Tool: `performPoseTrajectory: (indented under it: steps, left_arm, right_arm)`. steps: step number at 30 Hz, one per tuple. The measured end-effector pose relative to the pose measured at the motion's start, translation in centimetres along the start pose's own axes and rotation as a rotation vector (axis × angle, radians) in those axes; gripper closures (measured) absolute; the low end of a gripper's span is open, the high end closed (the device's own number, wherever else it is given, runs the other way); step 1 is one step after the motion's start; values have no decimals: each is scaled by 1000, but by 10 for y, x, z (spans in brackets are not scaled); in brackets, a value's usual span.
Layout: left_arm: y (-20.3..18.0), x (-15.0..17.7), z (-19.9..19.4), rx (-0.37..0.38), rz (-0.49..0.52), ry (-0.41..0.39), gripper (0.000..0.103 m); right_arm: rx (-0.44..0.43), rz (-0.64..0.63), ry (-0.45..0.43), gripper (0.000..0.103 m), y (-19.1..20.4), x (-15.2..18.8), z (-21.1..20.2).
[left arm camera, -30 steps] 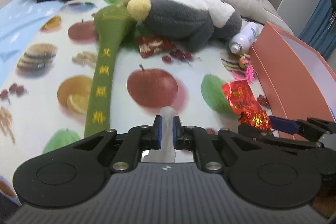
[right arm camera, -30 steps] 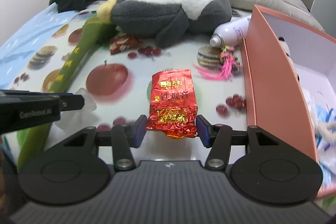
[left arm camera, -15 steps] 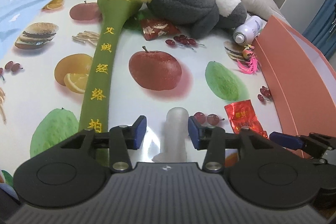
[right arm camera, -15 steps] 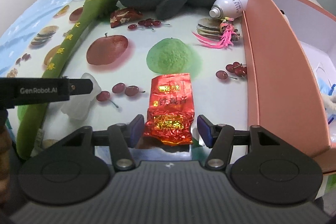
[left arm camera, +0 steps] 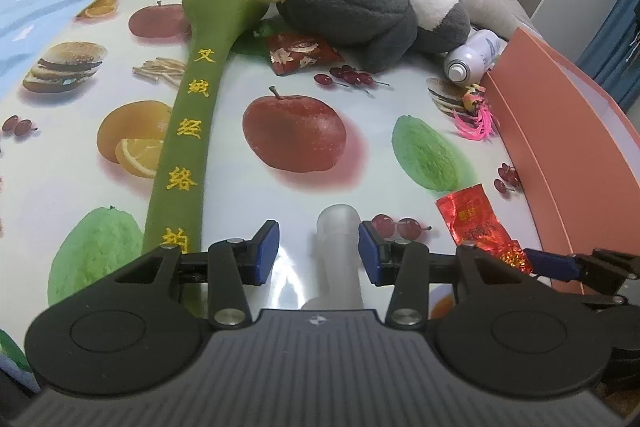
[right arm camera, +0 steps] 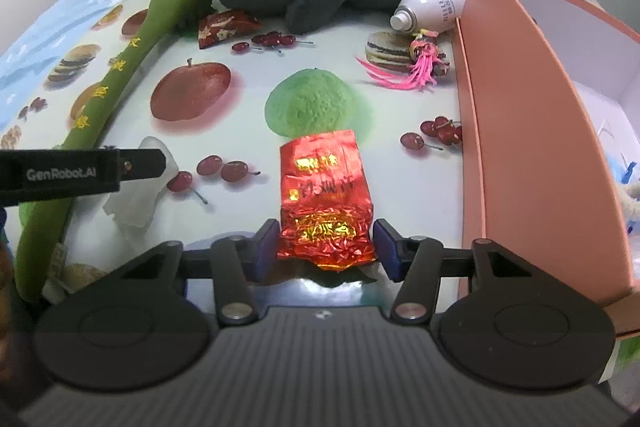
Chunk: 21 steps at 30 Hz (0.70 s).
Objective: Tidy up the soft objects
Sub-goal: 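Lift the red tea packet with the right gripper toward the box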
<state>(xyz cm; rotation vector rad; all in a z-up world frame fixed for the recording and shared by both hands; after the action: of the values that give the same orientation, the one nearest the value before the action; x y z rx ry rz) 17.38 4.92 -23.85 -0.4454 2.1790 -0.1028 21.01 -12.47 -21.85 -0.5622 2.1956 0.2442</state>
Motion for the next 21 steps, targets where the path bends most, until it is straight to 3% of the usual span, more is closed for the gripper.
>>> performPoseTrajectory:
  steps: [3, 6, 7, 21]
  left_arm:
    - [-4, 1, 1, 8, 14, -8, 58]
    - [-9, 1, 1, 15, 26, -19, 78]
    - [-11, 1, 0, 12, 33, -21, 80]
    - [-27, -18, -23, 10, 51, -37, 84]
  right_arm:
    - [-4, 1, -6, 49, -1, -1, -3]
    - [-9, 2, -12, 49, -2, -2, -8]
    - [-9, 4, -15, 49, -2, -2, -9]
    - [-31, 50, -93, 49, -10, -32, -39]
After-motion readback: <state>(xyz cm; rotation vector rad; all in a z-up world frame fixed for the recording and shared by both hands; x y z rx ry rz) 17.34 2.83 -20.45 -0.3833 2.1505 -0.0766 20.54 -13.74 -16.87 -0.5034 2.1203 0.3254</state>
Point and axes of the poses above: each gripper's, at about its wrist camera, not at the fingertips, and z roughly the way its jaws point, y to its left, x to its underside, the point moved 4 cm from there along z, roughly the way its jaws point, and after that the axes turned 14 degrees about -y, right-handed, at the moved point
